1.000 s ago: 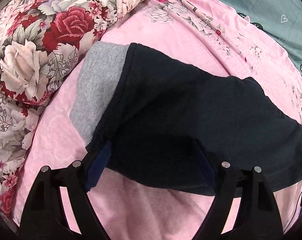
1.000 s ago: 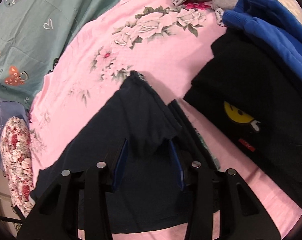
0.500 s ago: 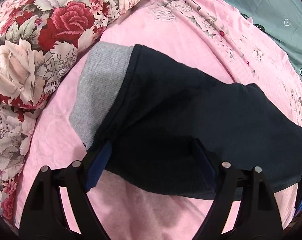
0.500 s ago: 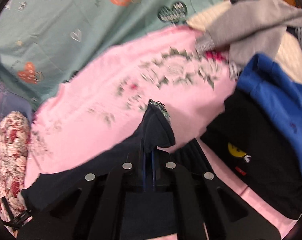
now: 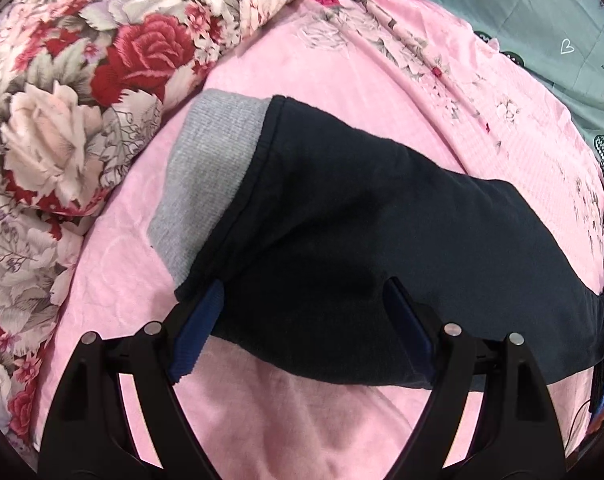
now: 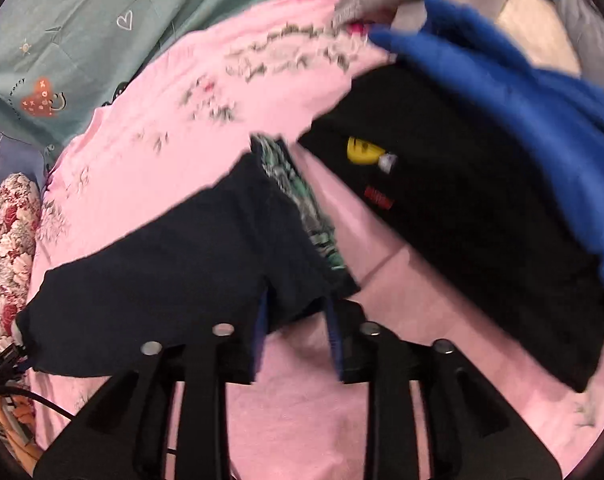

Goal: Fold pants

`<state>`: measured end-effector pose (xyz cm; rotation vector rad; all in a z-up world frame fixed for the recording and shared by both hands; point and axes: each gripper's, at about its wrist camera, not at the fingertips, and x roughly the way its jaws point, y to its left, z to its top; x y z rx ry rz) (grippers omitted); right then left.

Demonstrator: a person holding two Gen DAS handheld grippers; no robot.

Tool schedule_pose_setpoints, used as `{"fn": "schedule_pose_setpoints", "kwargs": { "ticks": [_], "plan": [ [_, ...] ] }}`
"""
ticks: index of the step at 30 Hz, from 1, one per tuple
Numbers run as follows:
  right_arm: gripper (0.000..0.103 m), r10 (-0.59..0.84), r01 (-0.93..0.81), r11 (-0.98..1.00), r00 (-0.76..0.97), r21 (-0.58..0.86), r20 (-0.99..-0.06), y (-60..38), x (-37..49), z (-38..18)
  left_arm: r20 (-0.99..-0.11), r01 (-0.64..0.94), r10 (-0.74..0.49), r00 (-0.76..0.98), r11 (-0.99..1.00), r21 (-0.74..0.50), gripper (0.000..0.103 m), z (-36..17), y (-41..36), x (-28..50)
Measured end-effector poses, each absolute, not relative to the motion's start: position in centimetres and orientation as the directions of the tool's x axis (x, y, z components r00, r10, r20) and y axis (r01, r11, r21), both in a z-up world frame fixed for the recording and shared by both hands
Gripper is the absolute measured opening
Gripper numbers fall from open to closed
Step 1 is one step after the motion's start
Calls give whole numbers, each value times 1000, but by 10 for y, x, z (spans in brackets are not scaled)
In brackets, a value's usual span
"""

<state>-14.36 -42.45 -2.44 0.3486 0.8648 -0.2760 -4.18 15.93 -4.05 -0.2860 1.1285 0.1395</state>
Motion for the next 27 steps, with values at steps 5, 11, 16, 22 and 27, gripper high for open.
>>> {"fn": "schedule_pose_setpoints", "kwargs": {
  "ticks": [5, 11, 16, 22, 27],
  "plan": [
    [32, -212, 339, 940, 657, 32, -723, -410, -105, -11, -909, -248, 0, 416, 962, -114, 84, -39, 152, -43],
    [4, -119, 319, 945, 553, 78, -825, -422, -47, -49, -908, -189, 47, 417, 981, -36, 90, -45, 148, -46],
    [4, -161, 373, 922, 614, 104, -772, -434, -48, -43, -903, -189, 55, 426, 981, -30, 90, -49, 146, -49],
    [38, -228, 367, 930, 518, -27, -825, -429, -39, -49, -899, -204, 42, 437, 978, -53, 90, -37, 143, -57],
    [39, -143, 281, 959, 615, 45, -776, -407, -81, -17, -895, -135, -46, 445, 984, -117, 90, -27, 126, -67]
  ]
}}
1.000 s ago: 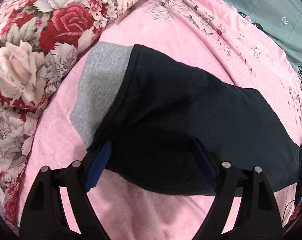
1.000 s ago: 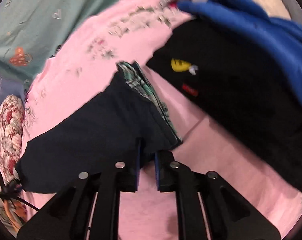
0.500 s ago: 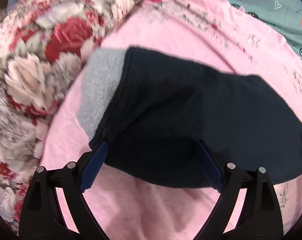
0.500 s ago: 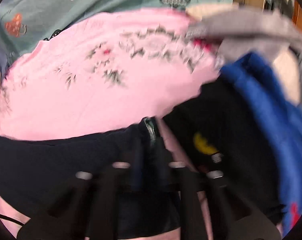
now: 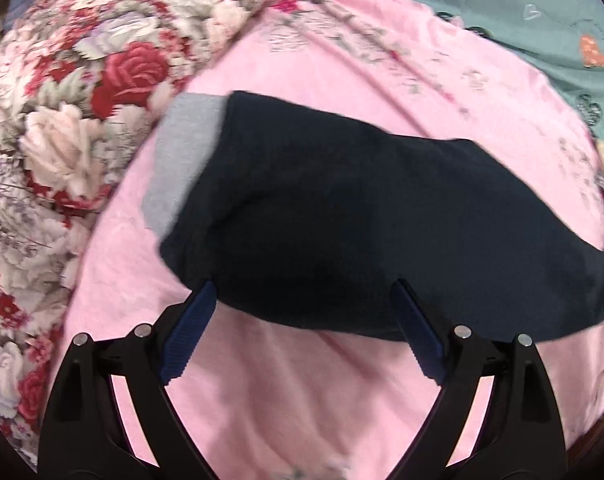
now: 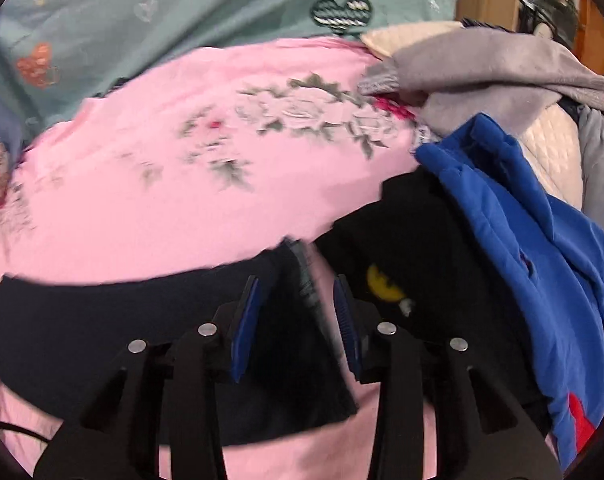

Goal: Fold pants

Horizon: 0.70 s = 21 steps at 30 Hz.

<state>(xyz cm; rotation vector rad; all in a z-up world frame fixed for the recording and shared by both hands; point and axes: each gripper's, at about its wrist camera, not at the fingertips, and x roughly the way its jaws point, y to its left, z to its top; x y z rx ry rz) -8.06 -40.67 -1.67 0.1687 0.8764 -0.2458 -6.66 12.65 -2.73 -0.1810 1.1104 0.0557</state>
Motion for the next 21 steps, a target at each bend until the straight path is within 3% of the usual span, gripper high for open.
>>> {"fn": "schedule_pose_setpoints", "kwargs": {
  "ticks": [3, 5, 6, 8, 13, 18, 21],
  "plan": [
    [39, 10, 155, 979, 603, 130, -798, -382, -95, -25, -894, -76, -66, 442, 991, -111, 94, -32, 108, -63],
    [39, 58, 101, 985, 582, 143, -811, -368, -101, -35, -910, -84, 20, 415, 996, -17, 94, -47, 102, -58],
    [39, 79, 82, 985, 556, 150, -827, -365, -101, -45, -915, -98, 59, 398, 995, 22, 99, -54, 104, -57],
    [39, 48, 109, 987, 504, 118, -863, -367, -98, -61, -920, -113, 6, 392, 993, -41, 100, -58, 116, -60],
    [39, -62, 157, 987, 537, 27, -841, -363, -102, -38, -914, -170, -57, 401, 976, -136, 98, -38, 137, -57],
    [44, 81, 15, 993, 614, 115, -785, -311, -69, -6, -830, -129, -64, 554, 978, -161, 98, 8, 112, -41],
    [43, 206, -134, 979, 646, 157, -735, -246, -36, 5, -773, -22, -132, 621, 982, -185, 99, 22, 87, -11]
  ]
}}
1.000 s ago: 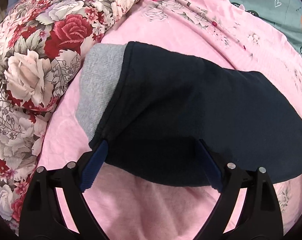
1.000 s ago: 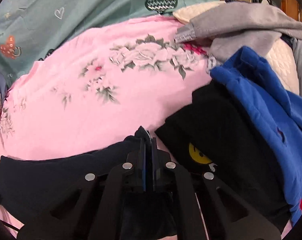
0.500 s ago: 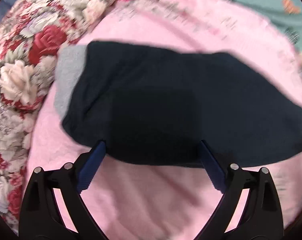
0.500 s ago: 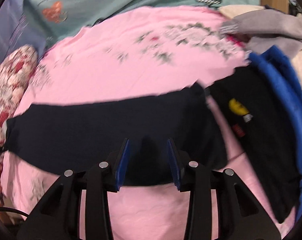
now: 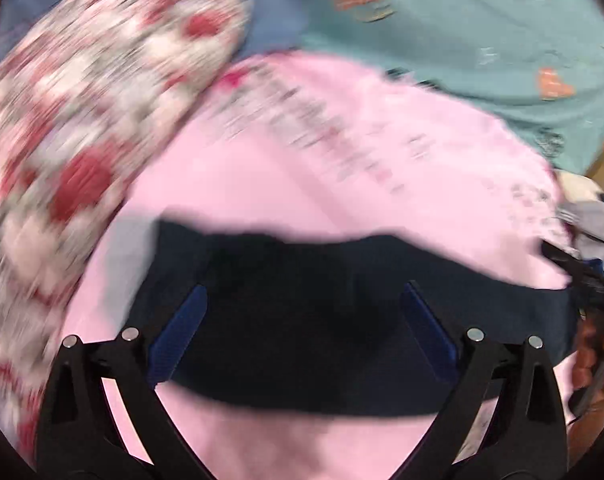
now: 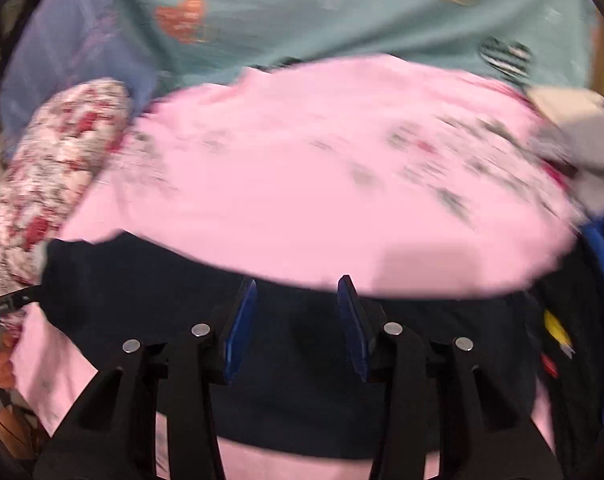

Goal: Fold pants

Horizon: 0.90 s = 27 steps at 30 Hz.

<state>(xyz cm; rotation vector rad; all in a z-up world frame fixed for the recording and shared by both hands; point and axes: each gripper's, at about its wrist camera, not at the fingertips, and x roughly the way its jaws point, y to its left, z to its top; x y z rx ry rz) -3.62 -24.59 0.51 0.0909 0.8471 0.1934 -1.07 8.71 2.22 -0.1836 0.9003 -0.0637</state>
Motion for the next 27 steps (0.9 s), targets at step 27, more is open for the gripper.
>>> {"fn": "schedule_pose_setpoints", "kwargs": {
  "ticks": [27],
  "plan": [
    [25, 440, -346, 881, 351, 322, -827, -88, 30, -65, -832, -88, -81, 549, 984, -154, 89, -37, 72, 52]
  ]
}}
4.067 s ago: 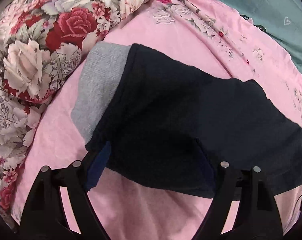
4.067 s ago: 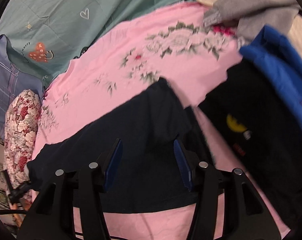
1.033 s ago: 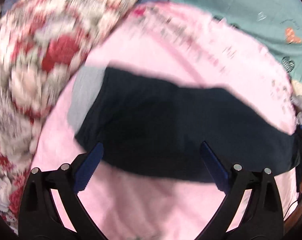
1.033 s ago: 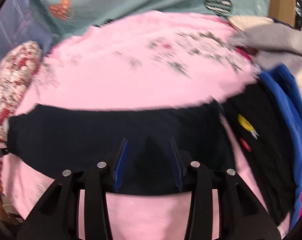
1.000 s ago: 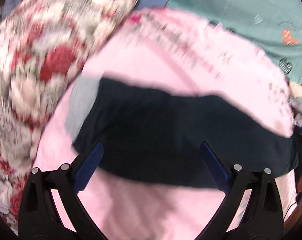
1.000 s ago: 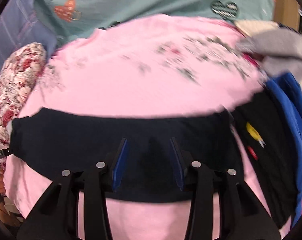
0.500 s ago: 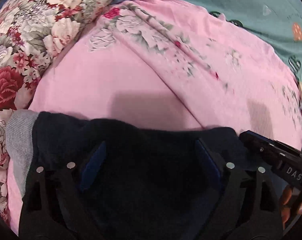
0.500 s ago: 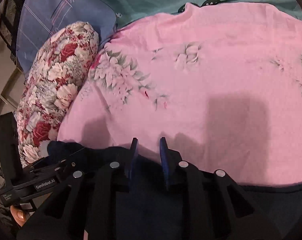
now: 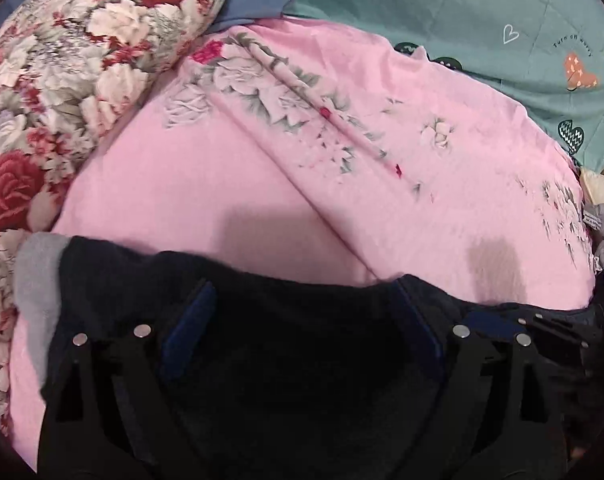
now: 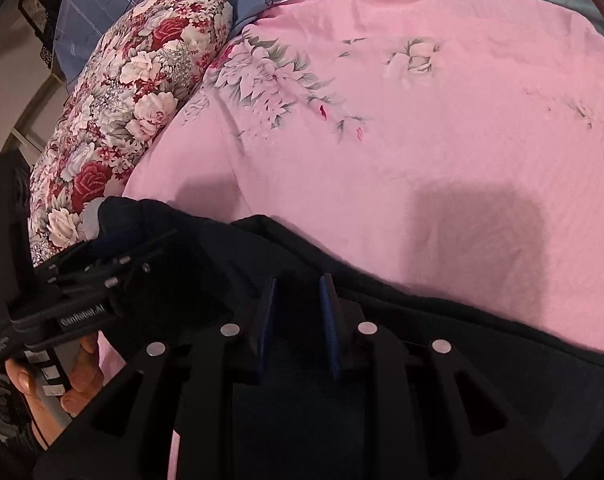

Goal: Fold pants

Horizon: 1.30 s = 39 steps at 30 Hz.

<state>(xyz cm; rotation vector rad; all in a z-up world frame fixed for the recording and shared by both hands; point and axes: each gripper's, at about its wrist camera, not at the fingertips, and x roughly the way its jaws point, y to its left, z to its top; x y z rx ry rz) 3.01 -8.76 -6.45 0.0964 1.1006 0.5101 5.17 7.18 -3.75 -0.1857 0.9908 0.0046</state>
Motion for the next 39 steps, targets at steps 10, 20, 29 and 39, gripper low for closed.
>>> {"fn": "schedule_pose_setpoints", "kwargs": {
  "ticks": [10, 20, 29, 39],
  "plan": [
    [26, 369, -366, 904, 402, 223, -838, -90, 26, -45, -836, -17, -42, 548, 998, -61, 89, -58, 58, 38],
    [26, 476, -356, 857, 271, 372, -837, -59, 63, -55, -825, -6, -58, 562, 997, -75, 89, -59, 59, 32],
    [22, 433, -323, 876, 201, 358, -879, -42, 71, -68, -820, 7, -98, 564, 993, -114, 90, -59, 66, 28],
    [9, 408, -356, 884, 263, 305, -874, -36, 72, -63, -815, 36, -78, 575, 997, -71, 91, -63, 61, 8]
  ]
}}
